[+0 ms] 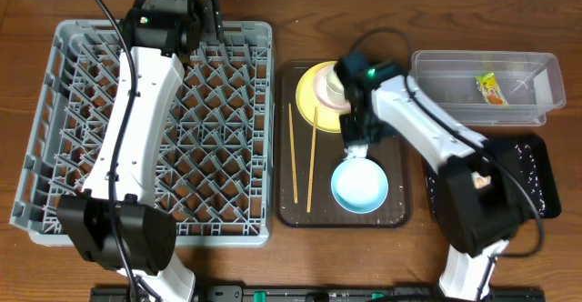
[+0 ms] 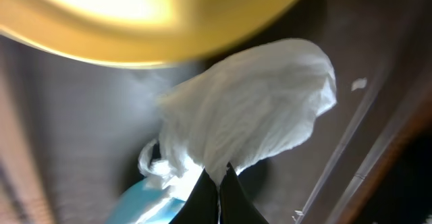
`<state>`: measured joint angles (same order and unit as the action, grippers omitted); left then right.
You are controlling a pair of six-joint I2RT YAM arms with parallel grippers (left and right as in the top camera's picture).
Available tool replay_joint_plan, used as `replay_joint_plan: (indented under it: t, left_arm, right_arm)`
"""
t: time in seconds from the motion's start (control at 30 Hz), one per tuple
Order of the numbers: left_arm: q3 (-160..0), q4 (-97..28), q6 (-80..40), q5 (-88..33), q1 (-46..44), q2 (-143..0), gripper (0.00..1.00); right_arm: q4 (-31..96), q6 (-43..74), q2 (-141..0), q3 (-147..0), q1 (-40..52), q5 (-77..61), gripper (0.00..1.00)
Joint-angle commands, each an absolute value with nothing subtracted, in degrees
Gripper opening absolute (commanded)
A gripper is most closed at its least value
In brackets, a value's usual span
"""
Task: Sort waste into correct bins and load items into the dishwasher rack
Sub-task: 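Drop the white tissue into the clear plastic bin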
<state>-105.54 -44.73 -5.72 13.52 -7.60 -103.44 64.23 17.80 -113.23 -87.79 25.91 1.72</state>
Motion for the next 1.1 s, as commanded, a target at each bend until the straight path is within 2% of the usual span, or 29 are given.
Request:
replay_joint_plan:
  t: [0.0,0.27,0.5,0.6,0.77,0.8,0.9,0.93,0.97,1.07]
  left_arm:
    - [-106.37,-44.71,-4.95,14.22,-7.4,-102.56,0.83]
    - [-106.37,-44.73,-4.97,13.41,-7.42,-102.56,0.83]
    - [-106.37,-45.06,-4.97,10.94,-7.42,-102.56,0.83]
    - [-106.37,-45.17,-4.97,10.94,-7.42,-102.56,0.83]
    - [-106.37,-45.15,-4.97,10.94,-7.42,-102.56,0.83]
    - [-106.37,-45.15,-4.97,10.92,-7.42,-102.56,0.83]
    - [-106.37,-45.45,-4.97,10.57,-7.46,-102.54,0.82]
    - [-106.37,-45.43,-4.97,9.58,-7.46,-102.54,0.82]
    - [-106.37,-45.39,-4.97,8.71,-7.46,-102.54,0.82]
    - [-106.37,-45.36,-4.97,4.69,-7.46,-102.54,0.8]
  right_arm:
    - [65.76,18.17,-104.92,-96.31,23.05,3.09,0.01]
    - [66.28,18.17,-96.03,-100.49,11.18,17.98,0.01]
    - [64.29,18.17,-97.58,-96.07,-2.35,9.78,0.01]
    - [61.08,17.43,-98.72,-92.75,-5.48,4.27,0.01]
    - [54.35,17.26,-100.05,-86.74,-7.99,3.55,0.02]
    - [53.17,16.86,-100.12,-86.0,-7.99,3.55,0.05]
    - [50.5,14.52,-100.12,-85.21,-7.84,3.55,0.37]
    - [49.78,14.04,-100.07,-85.23,-7.86,3.57,0.53]
    - [49.43,14.06,-99.98,-85.32,-7.86,3.6,0.61]
    - [49.25,14.06,-99.96,-85.45,-7.92,3.57,0.7]
